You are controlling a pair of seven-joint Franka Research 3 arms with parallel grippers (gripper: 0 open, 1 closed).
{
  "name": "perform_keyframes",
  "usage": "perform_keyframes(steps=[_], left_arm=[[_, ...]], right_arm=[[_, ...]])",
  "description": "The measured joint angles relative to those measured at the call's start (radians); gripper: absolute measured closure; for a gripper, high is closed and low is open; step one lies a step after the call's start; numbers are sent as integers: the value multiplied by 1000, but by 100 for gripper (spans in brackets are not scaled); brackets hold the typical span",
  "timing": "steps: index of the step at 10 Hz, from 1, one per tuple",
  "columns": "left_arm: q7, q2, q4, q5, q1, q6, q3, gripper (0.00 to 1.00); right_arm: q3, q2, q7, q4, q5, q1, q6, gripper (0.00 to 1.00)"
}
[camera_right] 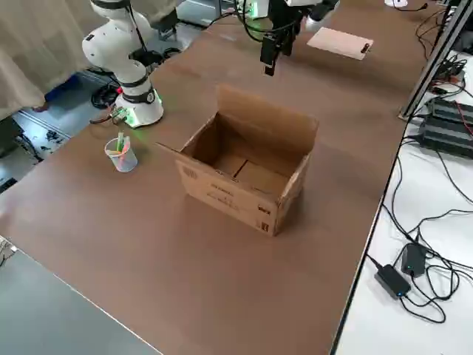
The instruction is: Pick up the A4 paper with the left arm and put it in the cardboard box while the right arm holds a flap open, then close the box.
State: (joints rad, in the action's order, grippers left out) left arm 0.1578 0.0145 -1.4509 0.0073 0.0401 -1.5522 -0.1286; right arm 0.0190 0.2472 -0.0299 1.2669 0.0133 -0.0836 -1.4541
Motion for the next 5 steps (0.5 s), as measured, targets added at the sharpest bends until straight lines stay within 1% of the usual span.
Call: perform_keyframes(steps=[5], left_arm=[[0,0,0,-47,2,0,2,0]], right_arm=[[0,3,-3,1,4,-4,0,0]])
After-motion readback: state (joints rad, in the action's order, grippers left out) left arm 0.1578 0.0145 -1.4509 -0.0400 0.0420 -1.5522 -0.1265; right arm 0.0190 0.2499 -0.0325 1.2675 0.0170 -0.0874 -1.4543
